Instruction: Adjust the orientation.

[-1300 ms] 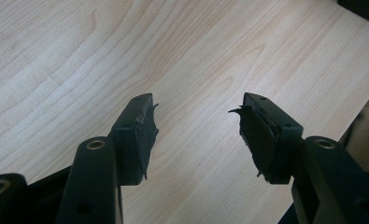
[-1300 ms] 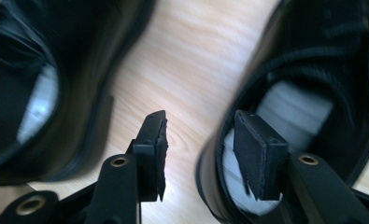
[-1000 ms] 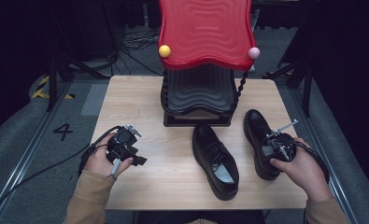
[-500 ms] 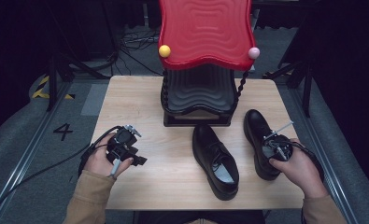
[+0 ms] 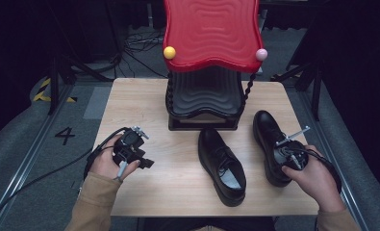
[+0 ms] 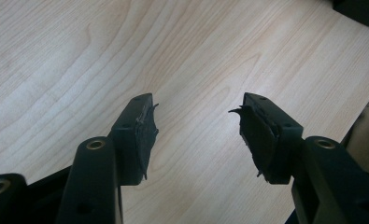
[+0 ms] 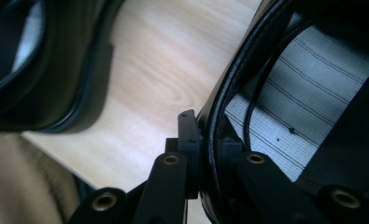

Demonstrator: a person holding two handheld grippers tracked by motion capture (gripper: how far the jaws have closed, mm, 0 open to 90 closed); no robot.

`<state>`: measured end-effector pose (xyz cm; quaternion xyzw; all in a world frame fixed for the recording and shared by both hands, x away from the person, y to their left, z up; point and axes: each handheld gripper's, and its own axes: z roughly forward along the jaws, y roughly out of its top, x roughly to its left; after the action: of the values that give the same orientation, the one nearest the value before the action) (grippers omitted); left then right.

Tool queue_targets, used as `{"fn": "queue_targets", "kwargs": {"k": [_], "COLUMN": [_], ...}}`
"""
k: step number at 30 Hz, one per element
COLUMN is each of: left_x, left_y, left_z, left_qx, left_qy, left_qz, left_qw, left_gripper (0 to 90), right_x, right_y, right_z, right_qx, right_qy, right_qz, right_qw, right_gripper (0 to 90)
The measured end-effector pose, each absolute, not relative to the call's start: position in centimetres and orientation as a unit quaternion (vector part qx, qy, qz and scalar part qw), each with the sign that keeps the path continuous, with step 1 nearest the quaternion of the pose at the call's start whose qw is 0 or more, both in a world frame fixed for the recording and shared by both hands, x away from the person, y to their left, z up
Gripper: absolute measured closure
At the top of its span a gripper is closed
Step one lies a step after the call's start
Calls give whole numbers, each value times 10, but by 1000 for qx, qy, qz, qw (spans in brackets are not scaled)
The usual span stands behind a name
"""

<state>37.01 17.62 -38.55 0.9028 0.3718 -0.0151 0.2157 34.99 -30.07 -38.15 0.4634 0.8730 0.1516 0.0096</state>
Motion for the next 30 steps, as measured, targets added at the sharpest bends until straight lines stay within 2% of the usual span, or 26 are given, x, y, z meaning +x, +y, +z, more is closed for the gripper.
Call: {"fn": "queue_targets", "kwargs": {"k": [14, 30], "left_x": [378, 372], "left_y": [166, 173], "left_z": [-387, -386], "left_qx": [907, 904], "left_qy": [360, 369], "left_qz": [-20, -16], "left_qw": [216, 215], "left_gripper": [458, 457], "right_x": [319, 317], "right_y": [-270, -246], "right_z": [-368, -373], "right_qx": [394, 351], "right_qy": [909, 929], "right_qz": [133, 117], "right_qw": [11, -9], "right_gripper": [853, 851]}}
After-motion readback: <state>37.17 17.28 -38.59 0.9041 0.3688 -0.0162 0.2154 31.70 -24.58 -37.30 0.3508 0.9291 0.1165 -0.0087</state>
